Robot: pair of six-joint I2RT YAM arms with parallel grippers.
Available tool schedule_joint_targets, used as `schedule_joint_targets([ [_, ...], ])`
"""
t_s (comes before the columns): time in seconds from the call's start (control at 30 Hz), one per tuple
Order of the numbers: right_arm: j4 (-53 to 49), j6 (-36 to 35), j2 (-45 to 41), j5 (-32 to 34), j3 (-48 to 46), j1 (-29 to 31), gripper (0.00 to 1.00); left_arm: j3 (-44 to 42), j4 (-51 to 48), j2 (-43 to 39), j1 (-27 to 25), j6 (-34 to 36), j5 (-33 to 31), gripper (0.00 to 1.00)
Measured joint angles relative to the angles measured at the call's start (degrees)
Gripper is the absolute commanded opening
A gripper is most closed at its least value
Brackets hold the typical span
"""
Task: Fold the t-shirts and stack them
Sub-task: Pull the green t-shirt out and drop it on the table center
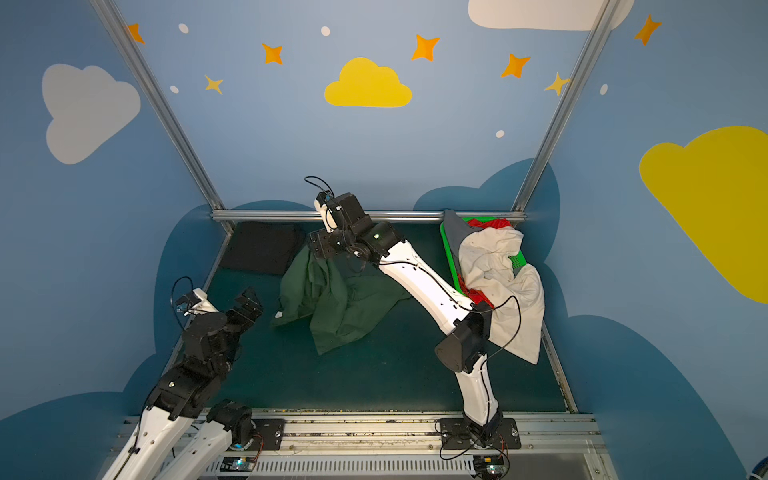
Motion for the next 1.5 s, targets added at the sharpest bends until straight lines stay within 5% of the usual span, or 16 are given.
schedule_joint_targets([
  [0.3, 2.91, 3.72, -13.35, 2.8, -29.99, -5.9, 0.88, -0.2, 0.92, 10.16, 0.04, 0.28, 5.53, 1.0],
  [0.57, 6.73, 8.52, -15.65, -1.88, -51.34, 2.23, 0.71, -0.2, 4.37, 19.04, 1.79, -1.03, 12.37, 1.0],
  [0.83, 7.76, 9.51, -6.82, -5.49, -50.07, 9.35, 0.74, -0.15, 4.72, 18.69, 4.15, -2.21, 15.39, 1.0],
  [0.97, 7.74, 9.01, -1.88, -4.72, -45.09, 9.33, 0.66, -0.15, 4.5, 16.28, 5.53, -2.86, 15.76, 1.0],
  [1.1, 7.74, 8.63, 3.56, -4.72, -40.5, 9.16, 0.53, -0.2, 4.09, 14.19, 6.91, -3.17, 16.04, 1.0],
  [1.3, 6.23, 8.04, 6.19, -4.81, -37.0, 8.35, 0.02, -0.98, 3.69, 13.42, 9.42, -3.17, 17.66, 1.0],
  [1.5, 3.45, 7.13, 5.11, -3.8, -36.24, 5.88, 0.0, -1.49, 3.28, 13.46, 10.69, -2.62, 19.39, 1.0],
])
